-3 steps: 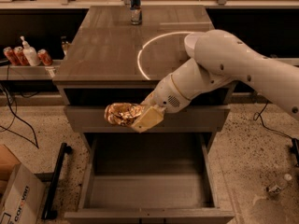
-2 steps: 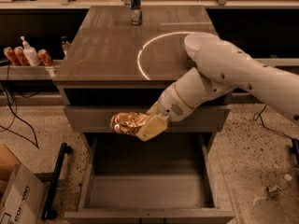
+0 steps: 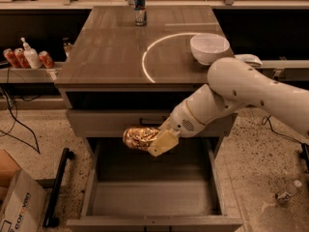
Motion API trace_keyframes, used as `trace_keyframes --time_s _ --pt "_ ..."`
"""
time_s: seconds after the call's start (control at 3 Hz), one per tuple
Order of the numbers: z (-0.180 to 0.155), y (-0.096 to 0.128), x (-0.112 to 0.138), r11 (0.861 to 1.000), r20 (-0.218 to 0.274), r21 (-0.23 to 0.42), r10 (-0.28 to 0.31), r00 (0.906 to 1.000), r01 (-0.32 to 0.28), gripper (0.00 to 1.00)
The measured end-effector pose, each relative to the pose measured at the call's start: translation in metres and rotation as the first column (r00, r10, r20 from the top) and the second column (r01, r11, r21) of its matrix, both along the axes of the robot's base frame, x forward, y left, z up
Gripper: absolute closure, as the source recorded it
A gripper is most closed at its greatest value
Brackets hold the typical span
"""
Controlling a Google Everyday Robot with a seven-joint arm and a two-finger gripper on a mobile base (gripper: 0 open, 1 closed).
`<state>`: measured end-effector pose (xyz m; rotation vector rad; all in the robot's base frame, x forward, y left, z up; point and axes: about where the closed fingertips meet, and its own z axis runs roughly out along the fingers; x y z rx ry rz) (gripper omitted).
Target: Place orange can into middle drawer
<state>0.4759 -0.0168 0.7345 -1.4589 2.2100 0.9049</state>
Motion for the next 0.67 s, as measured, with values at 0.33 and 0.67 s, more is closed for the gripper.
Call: trace_keyframes --time_s 0.33,0.67 --pt "-0.017 -0.008 -0.006 1.0 -0.031 0.0 -0.032 0.999 0.032 1.0" --pt "-0.031 -0.013 -0.012 0.998 -0.051 0.0 -0.056 0.9971 0.056 1.0"
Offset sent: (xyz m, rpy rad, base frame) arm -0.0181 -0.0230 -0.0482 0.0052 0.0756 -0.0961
